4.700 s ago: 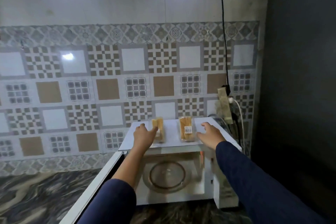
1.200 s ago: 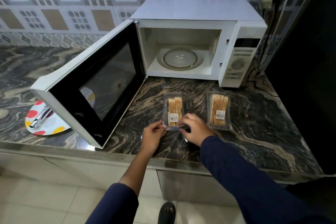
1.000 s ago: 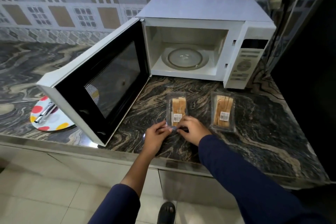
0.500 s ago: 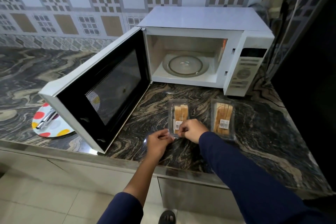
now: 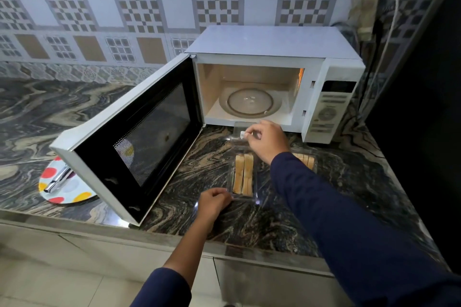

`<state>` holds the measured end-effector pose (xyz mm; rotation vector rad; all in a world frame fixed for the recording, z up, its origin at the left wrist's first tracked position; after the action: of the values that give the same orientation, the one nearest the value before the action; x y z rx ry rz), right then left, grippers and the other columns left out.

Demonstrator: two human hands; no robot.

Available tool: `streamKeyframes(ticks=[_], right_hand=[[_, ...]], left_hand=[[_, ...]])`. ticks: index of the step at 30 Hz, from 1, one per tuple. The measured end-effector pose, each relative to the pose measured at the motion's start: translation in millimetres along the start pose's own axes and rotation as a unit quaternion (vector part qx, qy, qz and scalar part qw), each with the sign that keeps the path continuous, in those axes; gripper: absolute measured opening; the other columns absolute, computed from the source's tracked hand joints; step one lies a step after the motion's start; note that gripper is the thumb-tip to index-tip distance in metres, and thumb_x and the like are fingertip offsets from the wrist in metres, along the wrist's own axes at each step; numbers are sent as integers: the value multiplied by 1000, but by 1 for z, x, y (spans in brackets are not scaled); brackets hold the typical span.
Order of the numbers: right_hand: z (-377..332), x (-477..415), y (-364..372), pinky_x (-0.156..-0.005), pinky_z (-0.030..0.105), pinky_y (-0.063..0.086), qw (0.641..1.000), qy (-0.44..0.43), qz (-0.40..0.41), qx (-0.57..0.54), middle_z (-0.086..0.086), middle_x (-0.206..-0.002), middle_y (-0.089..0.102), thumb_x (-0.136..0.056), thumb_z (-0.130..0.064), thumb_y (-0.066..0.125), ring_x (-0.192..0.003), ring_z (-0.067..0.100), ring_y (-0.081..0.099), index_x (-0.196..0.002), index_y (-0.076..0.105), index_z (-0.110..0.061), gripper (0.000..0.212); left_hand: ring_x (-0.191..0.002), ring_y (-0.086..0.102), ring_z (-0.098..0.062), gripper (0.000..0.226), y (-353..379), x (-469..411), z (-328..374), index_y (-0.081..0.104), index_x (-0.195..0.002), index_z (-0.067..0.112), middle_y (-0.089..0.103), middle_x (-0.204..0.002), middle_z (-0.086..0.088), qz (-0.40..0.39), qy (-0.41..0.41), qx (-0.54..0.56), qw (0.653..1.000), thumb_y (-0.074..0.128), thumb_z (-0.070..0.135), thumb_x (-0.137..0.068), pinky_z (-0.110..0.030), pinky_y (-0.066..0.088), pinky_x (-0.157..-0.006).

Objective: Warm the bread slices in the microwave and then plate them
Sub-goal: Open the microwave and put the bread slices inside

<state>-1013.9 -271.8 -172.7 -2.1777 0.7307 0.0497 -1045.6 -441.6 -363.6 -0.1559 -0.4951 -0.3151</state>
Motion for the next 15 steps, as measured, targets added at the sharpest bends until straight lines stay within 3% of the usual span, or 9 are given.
streamKeyframes(ticks=[4,8,12,15], right_hand=[[-7,-3,-4,-59,30,44,998,-21,55,15,-9,-59,45,-86,-17,56,-65,22,50,-92,62,-15,9],[-1,9,5,-67,36,48,997,-22,73,-28,6,-84,58,-86,-16,57,-77,24,56,-90,48,-9,12],[28,8,33,-79,35,47,997,81,-16,9,10,-101,59,-87,-24,57,-95,28,57,-89,49,-11,15],[49,12,52,-92,36,47,979,172,-97,54,15,-123,56,-88,-39,57,-112,31,55,-119,50,-5,46]], left_hand=[[-76,64,-23,16,5,-1,11,63,-73,0,63,-79,-17,-36,-23,41,998,57,-3,-87,-17,57,-61],[-75,61,-24,19,7,-3,19,60,-75,4,60,-77,-15,-55,-8,16,998,52,-3,-90,-17,55,-55],[-79,63,-28,8,6,-9,19,60,-92,-2,61,-83,-16,-58,-14,0,998,54,-5,-89,-18,56,-53],[-88,62,-32,11,4,-10,18,62,-83,1,61,-84,-17,-53,-5,8,999,56,-7,-87,-18,56,-53]])
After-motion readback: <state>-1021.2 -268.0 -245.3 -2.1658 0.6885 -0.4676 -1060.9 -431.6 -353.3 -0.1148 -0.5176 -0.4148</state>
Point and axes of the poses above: each hand's wrist, its own x-axis away from the middle knuckle, its own y-axis out of the palm, z = x × y, the point moved 7 cm from there along -x, towards the middle knuckle
